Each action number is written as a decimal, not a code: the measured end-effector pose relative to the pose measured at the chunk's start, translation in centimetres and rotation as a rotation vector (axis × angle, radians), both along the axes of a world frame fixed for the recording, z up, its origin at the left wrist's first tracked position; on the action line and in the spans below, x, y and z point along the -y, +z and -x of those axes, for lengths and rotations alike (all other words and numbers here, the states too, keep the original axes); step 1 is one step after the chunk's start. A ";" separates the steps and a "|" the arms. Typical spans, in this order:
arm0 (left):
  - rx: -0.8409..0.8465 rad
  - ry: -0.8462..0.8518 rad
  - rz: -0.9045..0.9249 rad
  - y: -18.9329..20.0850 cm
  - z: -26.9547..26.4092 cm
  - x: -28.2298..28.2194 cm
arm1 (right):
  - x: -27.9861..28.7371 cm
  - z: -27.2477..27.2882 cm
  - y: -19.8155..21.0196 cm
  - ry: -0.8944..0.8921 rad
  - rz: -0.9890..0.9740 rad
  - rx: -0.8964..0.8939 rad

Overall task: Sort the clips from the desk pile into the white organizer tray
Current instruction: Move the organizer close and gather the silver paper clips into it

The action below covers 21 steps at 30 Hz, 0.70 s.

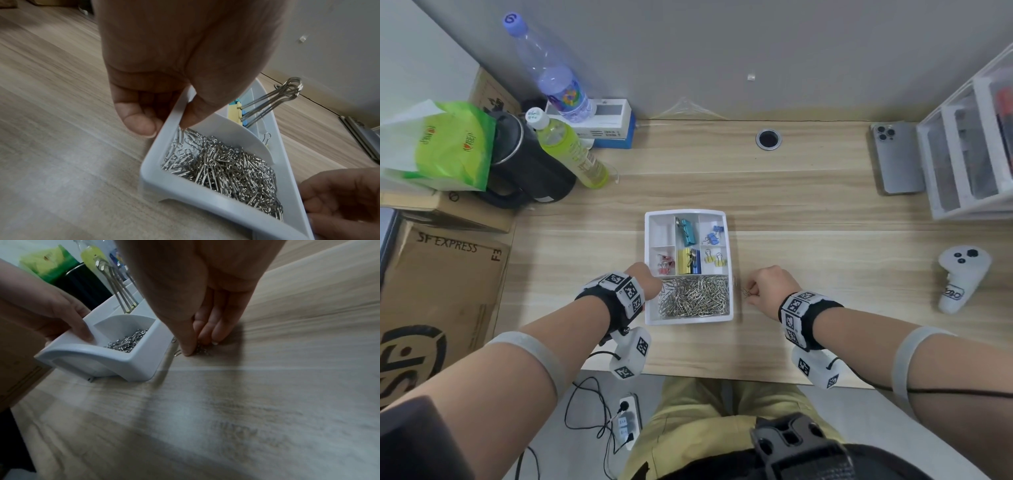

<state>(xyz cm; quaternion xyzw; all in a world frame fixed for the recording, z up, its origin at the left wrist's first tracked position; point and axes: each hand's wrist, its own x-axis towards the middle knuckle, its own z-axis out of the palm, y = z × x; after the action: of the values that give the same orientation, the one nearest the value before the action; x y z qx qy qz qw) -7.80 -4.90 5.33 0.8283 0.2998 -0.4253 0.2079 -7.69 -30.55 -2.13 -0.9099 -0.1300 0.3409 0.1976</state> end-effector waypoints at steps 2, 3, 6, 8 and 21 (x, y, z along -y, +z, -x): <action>0.000 0.003 0.003 0.0 0.0 0.0 | 0.2 0.0 0.2 -0.039 -0.003 -0.009; 0.001 0.004 0.004 0.0 0.0 0.0 | 0.3 -0.1 0.3 -0.068 -0.011 -0.012; 0.005 0.006 0.007 -0.1 0.1 -0.1 | 0.6 -0.6 0.6 -0.145 -0.047 0.011; 0.008 0.002 0.001 -0.1 0.1 -0.1 | 0.7 -0.8 0.6 -0.150 -0.069 0.036; 0.007 -0.002 0.003 -0.4 0.1 -0.1 | 0.3 -0.7 0.3 -0.094 -0.124 -0.009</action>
<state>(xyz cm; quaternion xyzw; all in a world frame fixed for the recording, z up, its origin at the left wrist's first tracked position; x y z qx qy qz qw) -7.87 -4.77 4.94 0.8298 0.2974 -0.4231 0.2099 -7.02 -30.82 -1.86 -0.8995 -0.1070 0.3266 0.2699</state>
